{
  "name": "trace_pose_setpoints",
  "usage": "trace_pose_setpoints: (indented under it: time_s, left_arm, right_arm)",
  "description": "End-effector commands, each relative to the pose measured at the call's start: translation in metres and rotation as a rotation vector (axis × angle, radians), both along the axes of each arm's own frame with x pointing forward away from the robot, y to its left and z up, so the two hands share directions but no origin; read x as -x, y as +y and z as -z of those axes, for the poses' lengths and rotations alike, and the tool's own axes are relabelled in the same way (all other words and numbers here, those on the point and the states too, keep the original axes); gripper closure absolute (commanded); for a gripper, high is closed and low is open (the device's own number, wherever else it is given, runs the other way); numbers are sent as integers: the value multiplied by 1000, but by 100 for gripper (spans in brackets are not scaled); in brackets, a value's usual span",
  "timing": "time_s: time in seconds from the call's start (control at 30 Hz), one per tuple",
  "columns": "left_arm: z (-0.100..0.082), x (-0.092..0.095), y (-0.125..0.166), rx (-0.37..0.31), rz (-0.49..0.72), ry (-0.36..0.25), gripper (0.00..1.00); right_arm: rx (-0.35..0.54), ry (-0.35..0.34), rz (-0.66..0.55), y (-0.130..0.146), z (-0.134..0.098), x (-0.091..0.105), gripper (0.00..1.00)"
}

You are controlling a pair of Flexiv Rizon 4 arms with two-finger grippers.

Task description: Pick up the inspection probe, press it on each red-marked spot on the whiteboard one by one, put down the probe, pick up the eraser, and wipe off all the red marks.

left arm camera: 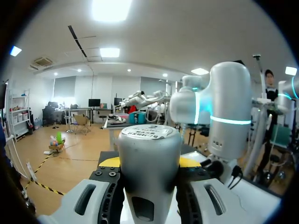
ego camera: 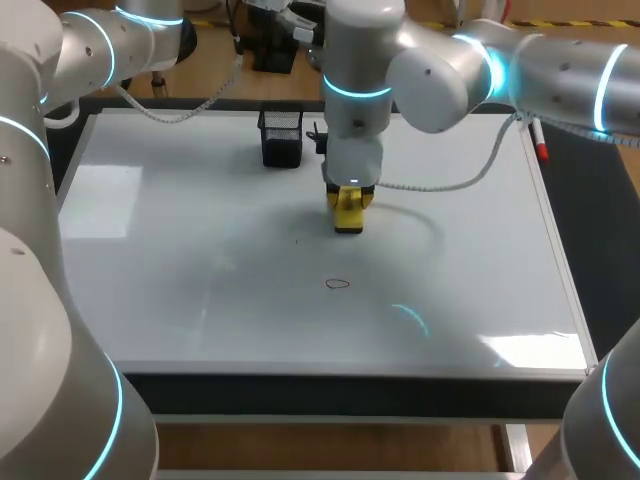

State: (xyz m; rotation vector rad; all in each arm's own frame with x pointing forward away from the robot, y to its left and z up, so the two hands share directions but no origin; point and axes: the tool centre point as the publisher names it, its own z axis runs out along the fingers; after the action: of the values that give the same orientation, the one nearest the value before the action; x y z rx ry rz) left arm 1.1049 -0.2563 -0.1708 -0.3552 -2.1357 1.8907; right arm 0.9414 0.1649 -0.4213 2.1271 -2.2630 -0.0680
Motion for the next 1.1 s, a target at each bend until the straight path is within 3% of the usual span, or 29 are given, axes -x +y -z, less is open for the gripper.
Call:
trace_pose_setpoints:
  time_s: [0.03, 0.6, 0.9, 1.1]
  left_arm:
    - [1, -7, 0, 2, 16, 4, 100]
    - [1, -7, 0, 2, 16, 4, 100]
    - [1, -7, 0, 2, 16, 4, 100]
    - [1, -7, 0, 2, 16, 4, 100]
  right_arm:
    - [3, 0, 13, -14, 1, 2, 100]
    - [31, -13, 112, -61, -6, 10, 100]
    - [-25, -68, 159, -73, -45, 4, 100]
    - [-19, -80, 204, -94, -54, 1, 100]
